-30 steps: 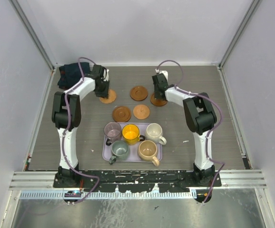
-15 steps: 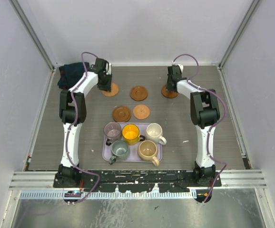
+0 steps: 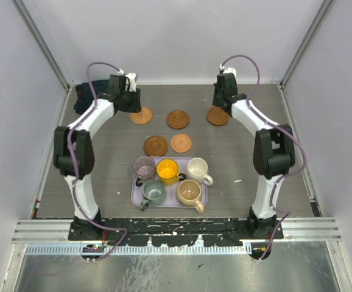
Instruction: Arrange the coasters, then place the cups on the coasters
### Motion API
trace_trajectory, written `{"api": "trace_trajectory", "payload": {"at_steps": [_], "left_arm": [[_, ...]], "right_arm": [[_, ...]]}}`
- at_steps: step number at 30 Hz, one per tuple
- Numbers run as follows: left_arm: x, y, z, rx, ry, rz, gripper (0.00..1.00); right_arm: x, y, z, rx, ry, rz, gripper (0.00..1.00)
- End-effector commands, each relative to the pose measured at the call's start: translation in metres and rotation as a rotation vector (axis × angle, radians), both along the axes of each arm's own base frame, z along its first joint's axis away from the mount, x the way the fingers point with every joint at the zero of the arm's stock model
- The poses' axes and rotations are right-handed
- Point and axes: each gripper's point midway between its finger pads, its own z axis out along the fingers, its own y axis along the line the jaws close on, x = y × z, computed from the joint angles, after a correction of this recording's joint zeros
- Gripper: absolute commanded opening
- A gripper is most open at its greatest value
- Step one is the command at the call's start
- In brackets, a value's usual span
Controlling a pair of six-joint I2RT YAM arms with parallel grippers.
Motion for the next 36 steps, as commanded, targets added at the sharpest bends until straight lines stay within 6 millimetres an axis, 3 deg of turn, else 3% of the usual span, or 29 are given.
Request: {"api": "trace_trajectory", "payload": {"at_steps": [1,4,9,12,15,20,26,31,36], "left_arm": [[0.000,-0.006,0.113,-0.085,-0.308,-0.027,0.44],[-0.027,-0.008,0.096,-0.104,-0.245,-0.052,0.43],[-0.081,-0.032,0.036,-0.110,-0.055,-0.142,0.43],[-0.107,-0.050,0.007,-0.066,0.025,-0.201,0.43],[-0.123,-0.070,-0.007,-0.058,0.052,-0.255,0.44],[-0.133,-0.097,-0.017,-0.070,0.056,-0.317,0.45],[-0.138,-0.114,-0.039,-0.060,0.099,-0.339,0.47],[-0.138,-0.110,-0.060,-0.024,0.161,-0.310,0.48],[-0.139,-0.093,-0.080,0.071,0.228,-0.245,0.49]], "right_arm": [[-0.028,0.030,0.086,0.025,-0.152,0.077,0.19],[-0.058,0.059,0.071,0.022,-0.094,0.145,0.19],[-0.108,0.120,0.022,-0.023,0.022,0.281,0.17],[-0.127,0.142,-0.003,-0.044,0.074,0.320,0.16],[-0.137,0.157,-0.020,-0.047,0.107,0.346,0.14],[-0.146,0.173,-0.040,-0.045,0.144,0.376,0.13],[-0.156,0.185,-0.061,0.000,0.206,0.404,0.13],[-0.166,0.190,-0.085,0.030,0.269,0.411,0.13],[-0.166,0.164,-0.105,-0.066,0.303,0.307,0.11]]}}
